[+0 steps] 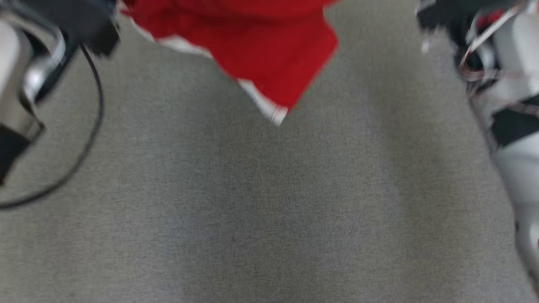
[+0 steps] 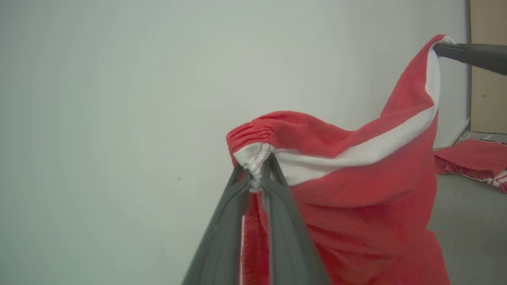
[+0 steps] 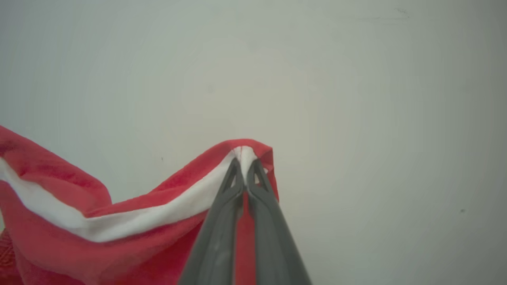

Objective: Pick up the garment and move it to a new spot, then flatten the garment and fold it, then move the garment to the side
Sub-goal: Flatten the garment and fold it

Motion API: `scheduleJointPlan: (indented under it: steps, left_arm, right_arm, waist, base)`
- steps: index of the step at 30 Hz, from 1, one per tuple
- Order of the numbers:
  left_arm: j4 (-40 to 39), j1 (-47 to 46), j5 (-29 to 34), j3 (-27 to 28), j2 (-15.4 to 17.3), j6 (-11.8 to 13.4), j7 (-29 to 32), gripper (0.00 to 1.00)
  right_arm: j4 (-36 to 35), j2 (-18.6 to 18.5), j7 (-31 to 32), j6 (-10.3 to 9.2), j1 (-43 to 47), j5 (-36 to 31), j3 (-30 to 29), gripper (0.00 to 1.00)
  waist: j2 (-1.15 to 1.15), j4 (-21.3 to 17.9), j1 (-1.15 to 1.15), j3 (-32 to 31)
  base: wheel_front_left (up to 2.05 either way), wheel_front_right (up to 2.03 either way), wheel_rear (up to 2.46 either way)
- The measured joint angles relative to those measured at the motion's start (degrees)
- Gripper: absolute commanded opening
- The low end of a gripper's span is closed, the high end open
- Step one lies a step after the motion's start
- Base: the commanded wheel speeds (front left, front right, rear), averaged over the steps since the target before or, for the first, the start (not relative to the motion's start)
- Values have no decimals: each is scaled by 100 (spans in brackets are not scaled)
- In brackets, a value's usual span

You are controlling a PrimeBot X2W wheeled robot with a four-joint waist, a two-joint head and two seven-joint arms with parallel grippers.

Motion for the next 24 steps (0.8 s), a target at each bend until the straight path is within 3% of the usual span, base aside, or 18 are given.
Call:
scheduleJointPlan:
  steps: [5,13,24]
  left_arm:
    - [403,-1512,-400,-608,124,0,182,0]
    - [962,-3327,-1098,-1141,-11,0,166,0]
    - [1512,-4031,-1818,-1962,-103,0,-204,0]
  right_arm:
    - [575,30,136,0,-1434,310,67,0]
    - [1454,136,182,0,-3158,444,315,0]
    - [2208,153,-110,0,-3925,633,680,0]
  waist:
    - [0,-74,0,529]
    - [0,-211,1,1212]
    - [0,-473,-1,1634]
  base:
    - [0,0,0]
    - [0,0,0]
    - [0,0,0]
